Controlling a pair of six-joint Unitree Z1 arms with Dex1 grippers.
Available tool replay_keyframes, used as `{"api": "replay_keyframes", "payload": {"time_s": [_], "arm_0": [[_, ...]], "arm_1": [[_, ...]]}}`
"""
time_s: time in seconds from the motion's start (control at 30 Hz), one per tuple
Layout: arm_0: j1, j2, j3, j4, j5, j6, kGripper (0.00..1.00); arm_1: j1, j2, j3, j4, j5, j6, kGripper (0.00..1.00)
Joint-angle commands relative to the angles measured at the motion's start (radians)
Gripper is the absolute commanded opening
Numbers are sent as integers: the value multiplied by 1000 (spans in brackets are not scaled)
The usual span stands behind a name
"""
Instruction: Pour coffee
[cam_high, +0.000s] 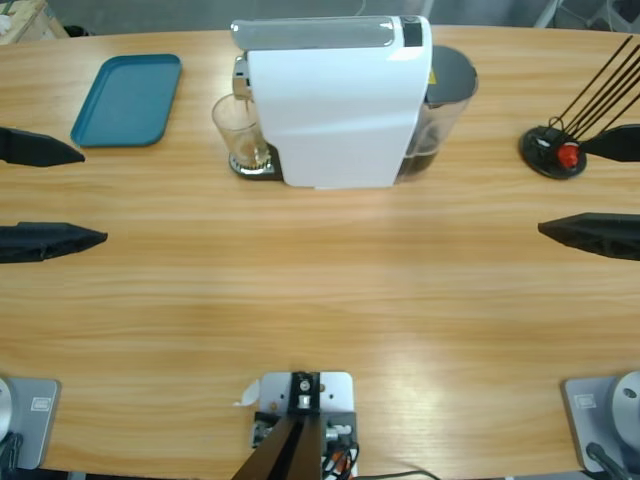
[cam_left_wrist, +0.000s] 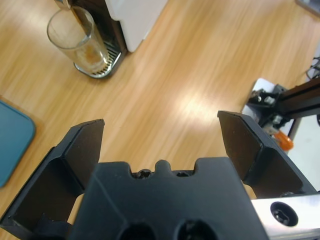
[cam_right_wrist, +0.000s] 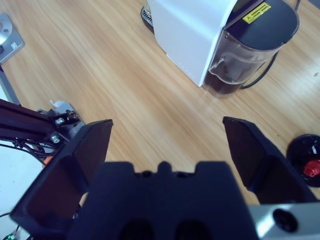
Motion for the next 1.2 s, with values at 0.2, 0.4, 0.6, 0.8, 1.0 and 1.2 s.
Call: {"api": "replay_keyframes", "payload": {"time_s": [0.2,0.4,0.6,0.8,1.0,1.2], "arm_0": [[8,-49,21,56,-100,0,1000],[8,-88,-6,31,-16,0,987],[9,-46,3,38,-27,-14,987],[8,-42,10,38,-27,-24,987],[8,-41,14,38,-26,-25,987],[8,-45,18,38,-27,-46,987]], "arm_1": [[10,34,16,-32,11,-53,1000],[10,43,-1,-36,-11,-57,1000],[10,51,-10,-35,-33,-57,1000],[10,51,-6,-32,-40,-58,1000],[10,50,-5,-27,-57,-58,1000],[10,50,-7,-26,-74,-61,1000]]}}
